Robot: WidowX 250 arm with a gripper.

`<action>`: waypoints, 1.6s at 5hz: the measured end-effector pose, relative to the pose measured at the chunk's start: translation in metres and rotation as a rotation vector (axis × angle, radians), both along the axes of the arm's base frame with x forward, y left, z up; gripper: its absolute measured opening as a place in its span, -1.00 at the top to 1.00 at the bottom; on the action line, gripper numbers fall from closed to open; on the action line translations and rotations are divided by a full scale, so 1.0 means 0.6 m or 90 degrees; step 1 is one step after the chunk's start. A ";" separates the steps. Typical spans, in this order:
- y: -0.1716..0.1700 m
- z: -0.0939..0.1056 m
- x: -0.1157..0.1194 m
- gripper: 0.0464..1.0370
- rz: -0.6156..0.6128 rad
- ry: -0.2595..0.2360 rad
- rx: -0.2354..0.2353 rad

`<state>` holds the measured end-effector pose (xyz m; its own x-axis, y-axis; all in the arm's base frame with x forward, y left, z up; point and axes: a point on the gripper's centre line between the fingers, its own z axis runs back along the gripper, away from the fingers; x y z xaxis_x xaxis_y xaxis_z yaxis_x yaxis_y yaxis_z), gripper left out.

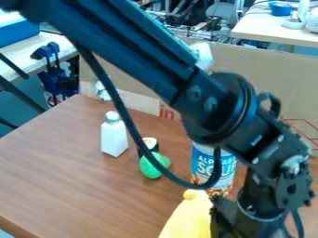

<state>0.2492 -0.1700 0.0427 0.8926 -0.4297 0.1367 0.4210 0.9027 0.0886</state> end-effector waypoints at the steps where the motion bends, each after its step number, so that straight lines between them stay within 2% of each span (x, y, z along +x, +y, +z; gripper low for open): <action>1: 0.000 -0.027 -0.001 -0.94 0.026 0.030 0.013; 2: 0.008 -0.042 0.005 -0.94 0.058 0.052 0.008; 3: 0.019 -0.043 0.005 -0.94 0.083 0.070 0.013; 4: 0.070 -0.029 -0.027 -0.93 0.091 0.080 0.042; 5: 0.152 -0.020 -0.047 -0.93 0.047 0.061 0.007; 6: 0.205 -0.016 -0.043 -0.93 -0.010 0.093 -0.007; 8: 0.273 -0.027 -0.025 -0.93 -0.034 0.112 -0.042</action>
<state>0.2340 -0.0062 0.0264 0.8811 -0.4728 0.0104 0.4727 0.8798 -0.0489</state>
